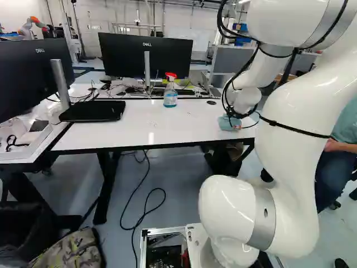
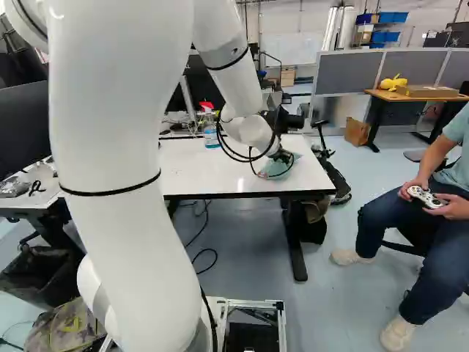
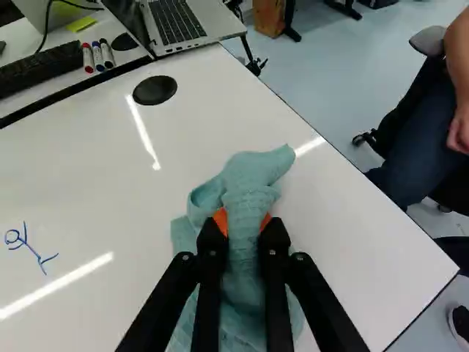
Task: Clean the table with the green towel
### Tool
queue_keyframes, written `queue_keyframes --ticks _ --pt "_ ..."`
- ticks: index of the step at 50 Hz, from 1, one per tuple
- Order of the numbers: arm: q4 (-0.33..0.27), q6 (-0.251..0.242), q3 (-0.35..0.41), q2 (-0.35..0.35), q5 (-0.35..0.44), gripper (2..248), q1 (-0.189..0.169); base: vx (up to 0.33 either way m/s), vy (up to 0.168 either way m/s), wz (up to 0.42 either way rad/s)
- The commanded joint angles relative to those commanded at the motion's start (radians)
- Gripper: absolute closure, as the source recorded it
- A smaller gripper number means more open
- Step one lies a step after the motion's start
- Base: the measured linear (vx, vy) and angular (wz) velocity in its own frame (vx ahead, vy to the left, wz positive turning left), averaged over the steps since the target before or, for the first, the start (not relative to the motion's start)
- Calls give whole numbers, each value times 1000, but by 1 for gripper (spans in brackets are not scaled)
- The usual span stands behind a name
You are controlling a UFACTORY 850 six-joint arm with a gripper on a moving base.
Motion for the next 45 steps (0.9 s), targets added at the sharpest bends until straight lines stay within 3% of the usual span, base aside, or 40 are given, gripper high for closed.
queue_keyframes --ticks 22,45 --pt "0 0 -87 -28 26 193 29 0 0 0" --pt "0 0 -168 -95 38 193 85 0 0 0"
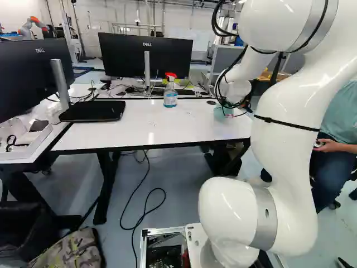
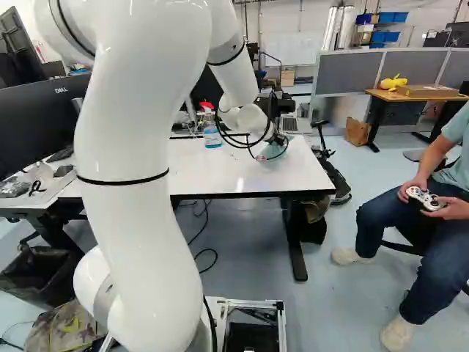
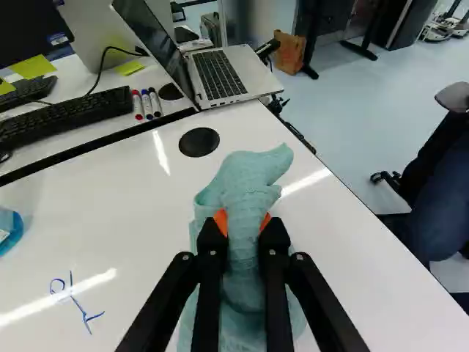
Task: Clean the table with the green towel
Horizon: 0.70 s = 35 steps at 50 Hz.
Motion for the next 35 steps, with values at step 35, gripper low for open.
queue_keyframes --ticks 35 --pt "0 0 -53 -43 8 193 101 0 0 0"
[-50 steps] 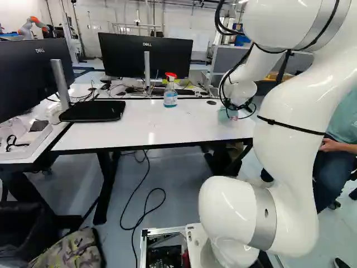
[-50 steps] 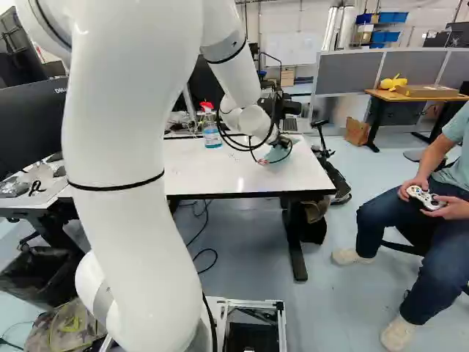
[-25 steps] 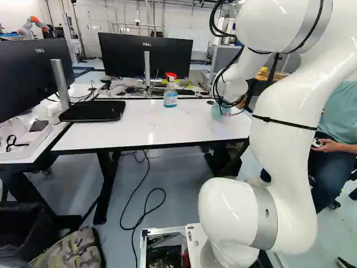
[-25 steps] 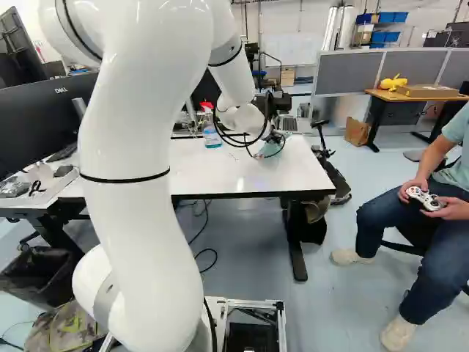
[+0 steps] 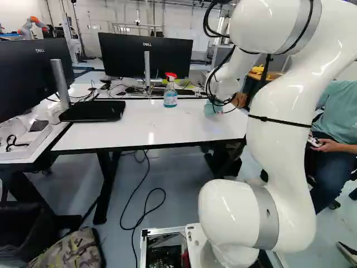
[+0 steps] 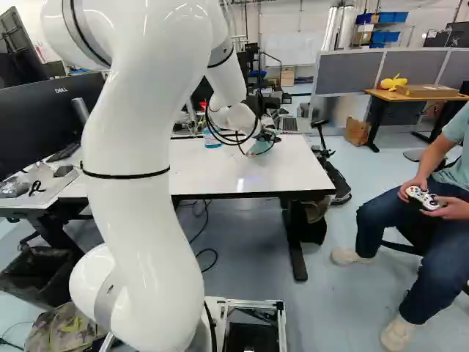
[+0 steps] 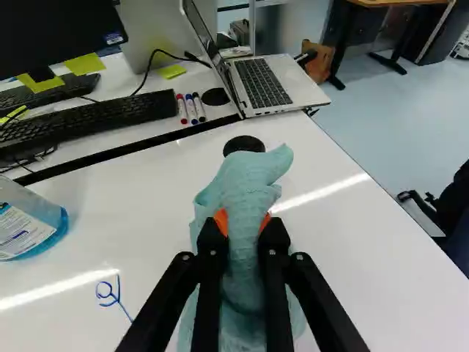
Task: Clean the table with the green towel
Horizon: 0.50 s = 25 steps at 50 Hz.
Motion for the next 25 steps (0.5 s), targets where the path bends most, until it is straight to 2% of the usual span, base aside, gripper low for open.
queue_keyframes --ticks 25 --pt "14 0 12 10 0 193 68 0 0 0"
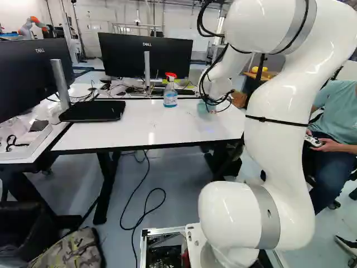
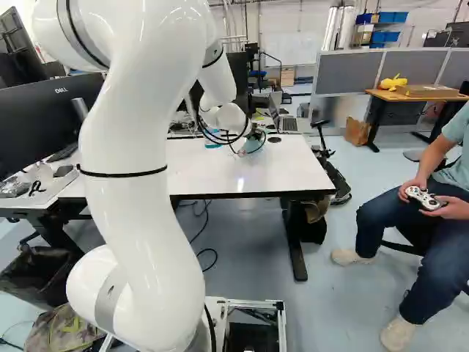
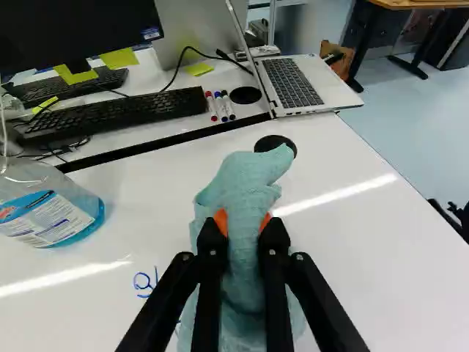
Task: Clean the table with the green towel
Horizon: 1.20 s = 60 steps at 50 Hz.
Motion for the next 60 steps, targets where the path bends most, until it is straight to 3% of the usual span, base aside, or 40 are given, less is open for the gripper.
queue_keyframes --ticks 38,60 --pt "81 0 79 65 -32 193 98 0 0 0" --pt "126 0 106 87 -83 193 111 0 0 0"
